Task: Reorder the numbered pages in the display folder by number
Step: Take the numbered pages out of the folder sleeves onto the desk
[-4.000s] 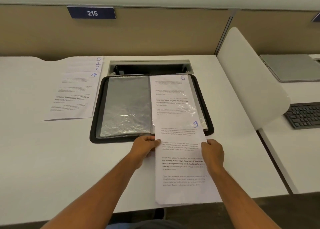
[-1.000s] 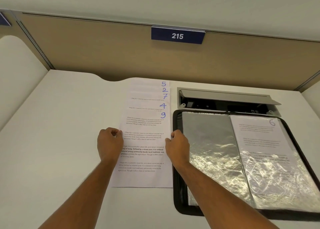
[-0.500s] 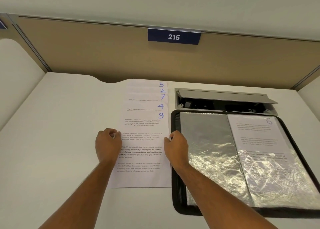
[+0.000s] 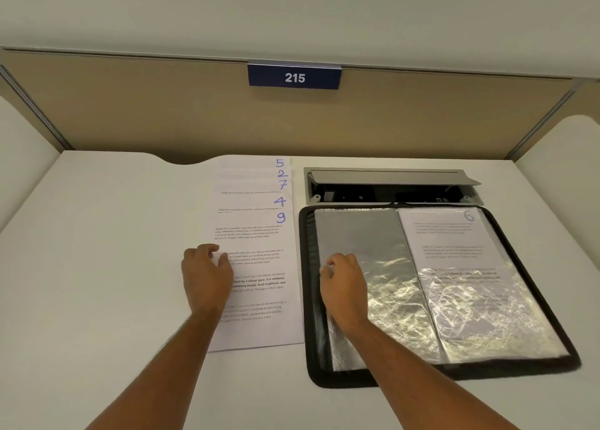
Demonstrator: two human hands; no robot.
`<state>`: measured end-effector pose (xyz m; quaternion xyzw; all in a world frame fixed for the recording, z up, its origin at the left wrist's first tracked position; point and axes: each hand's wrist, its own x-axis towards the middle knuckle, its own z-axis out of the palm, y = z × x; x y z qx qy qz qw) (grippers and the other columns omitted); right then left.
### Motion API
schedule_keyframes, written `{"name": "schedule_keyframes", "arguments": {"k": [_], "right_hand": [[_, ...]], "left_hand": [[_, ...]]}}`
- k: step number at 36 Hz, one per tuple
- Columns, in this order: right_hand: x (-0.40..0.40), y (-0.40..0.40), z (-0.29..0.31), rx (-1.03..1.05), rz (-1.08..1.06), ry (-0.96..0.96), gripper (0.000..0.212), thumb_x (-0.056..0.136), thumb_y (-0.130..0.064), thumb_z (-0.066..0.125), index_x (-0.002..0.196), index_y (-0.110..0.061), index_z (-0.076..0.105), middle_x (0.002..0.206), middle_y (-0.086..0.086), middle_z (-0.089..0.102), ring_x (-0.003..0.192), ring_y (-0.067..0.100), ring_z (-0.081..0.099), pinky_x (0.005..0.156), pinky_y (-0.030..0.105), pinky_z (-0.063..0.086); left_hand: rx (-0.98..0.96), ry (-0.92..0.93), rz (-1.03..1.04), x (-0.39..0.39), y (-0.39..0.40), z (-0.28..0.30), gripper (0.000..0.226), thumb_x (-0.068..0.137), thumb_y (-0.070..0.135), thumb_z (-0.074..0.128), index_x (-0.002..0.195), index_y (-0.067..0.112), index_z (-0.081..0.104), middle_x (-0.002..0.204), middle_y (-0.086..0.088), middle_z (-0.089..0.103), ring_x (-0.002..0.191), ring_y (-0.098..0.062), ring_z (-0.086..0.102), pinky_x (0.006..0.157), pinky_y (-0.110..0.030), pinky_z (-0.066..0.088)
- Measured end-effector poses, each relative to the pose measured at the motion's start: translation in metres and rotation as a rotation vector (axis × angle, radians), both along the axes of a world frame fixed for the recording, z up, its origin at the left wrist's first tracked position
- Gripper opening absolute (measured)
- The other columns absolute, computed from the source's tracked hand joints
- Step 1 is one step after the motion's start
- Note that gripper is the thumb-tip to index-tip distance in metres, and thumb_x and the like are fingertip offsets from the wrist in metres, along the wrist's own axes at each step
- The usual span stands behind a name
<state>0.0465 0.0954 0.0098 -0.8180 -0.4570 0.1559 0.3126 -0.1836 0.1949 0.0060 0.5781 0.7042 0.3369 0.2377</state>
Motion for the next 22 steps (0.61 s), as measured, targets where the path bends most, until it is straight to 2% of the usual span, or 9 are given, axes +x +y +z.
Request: {"name": "schedule_keyframes", "arguments": {"k": [6,9,12,16,18,20,22], "right_hand": [[0.029,-0.042,-0.003,0.049,-0.021,-0.041,0.014,0.101,-0.017,0.06,0.113,-0.015,0.068,0.109,-0.005,0.058,0.093,0.01,0.058,0.074,0.01,0.043],[0.044,-0.061,-0.005,0.069,-0.026,-0.043,0.018,0.101,-0.018,0.06,0.117,-0.016,0.067,0.113,-0.005,0.059,0.098,0.011,0.061,0.082,0.019,0.052],[0.062,-0.079,-0.004,0.075,-0.056,-0.087,0.018,0.101,-0.018,0.059,0.117,-0.015,0.067,0.113,-0.004,0.062,0.1,0.013,0.061,0.088,0.03,0.056],[0.09,-0.108,-0.006,0.088,-0.134,-0.179,0.012,0.098,-0.016,0.061,0.109,-0.014,0.068,0.105,-0.001,0.066,0.094,0.016,0.061,0.085,0.035,0.056],[0.106,-0.125,-0.008,0.082,-0.167,-0.212,0.01,0.097,-0.014,0.063,0.106,-0.013,0.067,0.104,0.0,0.067,0.094,0.019,0.061,0.084,0.037,0.055],[0.123,-0.141,-0.011,0.038,-0.194,-0.234,0.021,0.093,-0.013,0.067,0.113,-0.01,0.065,0.114,0.004,0.067,0.103,0.024,0.063,0.089,0.041,0.055],[0.142,-0.156,-0.014,-0.039,-0.224,-0.23,0.033,0.091,-0.018,0.069,0.122,-0.009,0.061,0.125,0.006,0.065,0.113,0.026,0.062,0.095,0.046,0.055]], "left_hand": [[0.006,-0.037,-0.199,0.047,-0.037,0.004,0.02,0.093,0.015,0.066,0.114,0.017,0.066,0.113,0.002,0.056,0.106,-0.018,0.057,0.093,-0.035,0.05],[-0.01,-0.042,-0.338,0.076,-0.063,0.004,0.019,0.096,0.019,0.067,0.114,0.022,0.063,0.113,0.009,0.056,0.106,-0.011,0.057,0.098,-0.03,0.049],[-0.044,-0.036,-0.491,0.104,-0.088,0.006,0.014,0.097,0.022,0.065,0.108,0.031,0.059,0.109,0.014,0.055,0.101,-0.004,0.055,0.094,-0.022,0.048],[-0.092,-0.064,-0.666,0.135,-0.12,0.006,0.021,0.097,0.024,0.065,0.112,0.037,0.057,0.116,0.018,0.054,0.103,0.002,0.054,0.091,-0.011,0.044],[-0.138,-0.106,-0.744,0.146,-0.133,0.006,0.025,0.097,0.026,0.065,0.116,0.039,0.055,0.122,0.019,0.054,0.108,0.003,0.055,0.094,-0.012,0.045],[-0.159,-0.095,-0.82,0.156,-0.143,0.006,0.029,0.098,0.028,0.065,0.125,0.035,0.057,0.128,0.02,0.052,0.11,0.01,0.052,0.094,-0.004,0.039],[-0.176,-0.065,-0.887,0.164,-0.151,0.004,0.037,0.097,0.031,0.066,0.132,0.03,0.056,0.132,0.019,0.048,0.107,0.022,0.046,0.087,0.005,0.033]]}}
